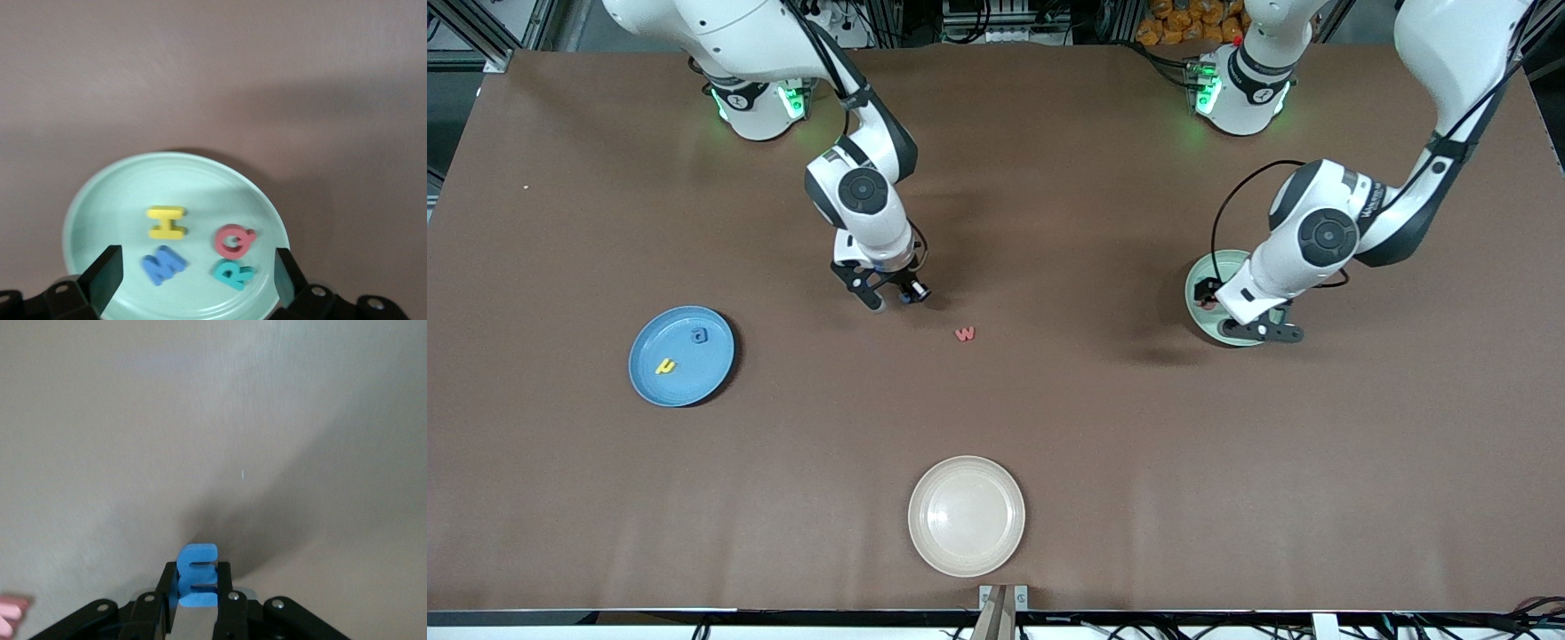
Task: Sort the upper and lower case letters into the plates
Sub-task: 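Release the Q in the green plate while the right gripper carries the E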
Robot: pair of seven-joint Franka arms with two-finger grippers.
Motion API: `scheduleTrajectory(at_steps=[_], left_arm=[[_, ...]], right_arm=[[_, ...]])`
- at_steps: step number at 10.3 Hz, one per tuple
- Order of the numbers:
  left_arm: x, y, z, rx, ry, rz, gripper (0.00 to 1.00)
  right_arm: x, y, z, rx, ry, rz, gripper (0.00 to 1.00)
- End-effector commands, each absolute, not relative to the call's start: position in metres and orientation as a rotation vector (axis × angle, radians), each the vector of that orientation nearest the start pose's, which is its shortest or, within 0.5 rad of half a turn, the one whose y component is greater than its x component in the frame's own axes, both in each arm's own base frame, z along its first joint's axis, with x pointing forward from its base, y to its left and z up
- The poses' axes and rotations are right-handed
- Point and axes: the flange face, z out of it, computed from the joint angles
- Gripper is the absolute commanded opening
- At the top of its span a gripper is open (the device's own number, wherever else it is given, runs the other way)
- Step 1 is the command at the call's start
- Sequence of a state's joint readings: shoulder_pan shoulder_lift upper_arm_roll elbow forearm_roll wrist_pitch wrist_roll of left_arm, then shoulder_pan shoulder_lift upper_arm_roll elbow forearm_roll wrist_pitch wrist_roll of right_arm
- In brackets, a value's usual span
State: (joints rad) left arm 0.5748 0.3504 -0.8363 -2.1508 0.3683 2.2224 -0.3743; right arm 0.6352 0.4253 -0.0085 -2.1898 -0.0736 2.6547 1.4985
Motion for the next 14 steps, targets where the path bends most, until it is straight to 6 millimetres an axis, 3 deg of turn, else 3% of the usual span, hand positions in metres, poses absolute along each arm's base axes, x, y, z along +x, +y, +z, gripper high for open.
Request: scheduleTrajectory(at_steps=[1,4,6,7,8,11,12,13,14], left_arm=[[0.579,-0.139,0.362,-3.082,0.146,0.149,1.00],[0.614,-0.133,0.427,-3.103,0.177,0.030,1.00],[0.625,-0.133,0.488,-3.098,0.162,0.003,1.00],[0.622,-0.145,0.511,-3.078,0.184,0.000,1.00],[0.620,-0.143,0.523,-3.071,0.176,0.016,1.00],[0.610,-0.142,0.593,-3.108,0.137,-0.087,1.00],[0.609,-0.136,0.604,-3.108,0.118,-0.077,1.00],[0.607,-0.130,0.602,-3.086,0.104,-0.042,1.00],[0.603,-0.118,0.612,-3.060,0.060,-0.062,1.00]], right_arm=[[0.495,0.293,0.223,-2.943,1.256,-0.210,0.00],[0.536,0.204,0.225,-3.030,1.234,-0.220,0.00],[0.558,0.144,0.230,-3.055,1.243,-0.244,0.00],[0.565,0.114,0.230,-3.083,1.267,-0.281,0.00],[0.578,0.081,0.242,-3.125,1.279,-0.360,0.00],[0.590,0.020,0.255,-3.275,1.252,-0.246,0.00],[0.590,0.020,0.253,-3.270,1.272,-0.240,0.23],[0.590,0.024,0.254,-3.238,1.321,-0.251,0.99],[0.589,0.038,0.257,-3.208,1.371,-0.274,1.00]])
